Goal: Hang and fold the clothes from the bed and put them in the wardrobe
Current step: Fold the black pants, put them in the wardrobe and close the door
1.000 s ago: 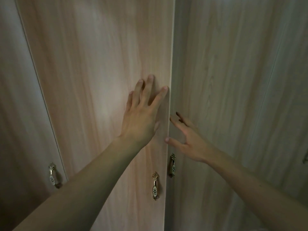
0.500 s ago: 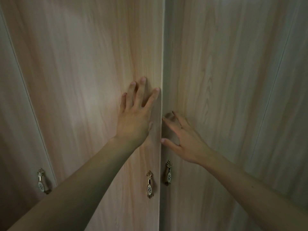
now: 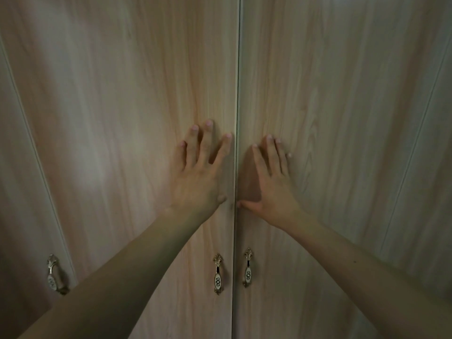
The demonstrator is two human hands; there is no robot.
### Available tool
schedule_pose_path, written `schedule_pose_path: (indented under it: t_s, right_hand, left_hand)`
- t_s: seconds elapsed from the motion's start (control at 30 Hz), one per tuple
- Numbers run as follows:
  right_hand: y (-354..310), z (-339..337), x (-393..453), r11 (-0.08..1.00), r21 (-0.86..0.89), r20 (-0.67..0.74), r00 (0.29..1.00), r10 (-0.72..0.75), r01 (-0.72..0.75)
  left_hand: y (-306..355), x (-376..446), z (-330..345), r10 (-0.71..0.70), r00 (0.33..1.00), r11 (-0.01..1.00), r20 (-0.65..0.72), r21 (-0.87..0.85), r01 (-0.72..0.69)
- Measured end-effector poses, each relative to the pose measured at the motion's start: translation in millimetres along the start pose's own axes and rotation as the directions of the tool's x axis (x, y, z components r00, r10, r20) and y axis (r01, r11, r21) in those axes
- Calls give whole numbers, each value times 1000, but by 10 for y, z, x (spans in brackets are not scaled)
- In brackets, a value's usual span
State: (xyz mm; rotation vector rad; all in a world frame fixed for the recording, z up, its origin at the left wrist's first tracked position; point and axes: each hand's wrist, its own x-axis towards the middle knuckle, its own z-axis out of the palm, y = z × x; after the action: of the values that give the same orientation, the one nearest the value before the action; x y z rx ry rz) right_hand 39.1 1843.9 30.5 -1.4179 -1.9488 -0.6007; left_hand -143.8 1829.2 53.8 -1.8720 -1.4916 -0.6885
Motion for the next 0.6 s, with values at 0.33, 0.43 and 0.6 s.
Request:
schedule_pose_path:
  t_s: [0.33,0.43,0.6]
  right_hand:
    - [49,66,17,998,-62,21,1000,-8,9]
    - [30,97,16,994,-109,25,1000,10,-8]
    - [31,144,26,995,-100,-3,1000,29,-30]
  left_hand:
    - [20,113,169,-27,999,999,-43,16,27]
    - [13,121,198,-19,998,1000,-61,9,19]
    - [-5,124,235,-22,996,1000,-81,-1,22]
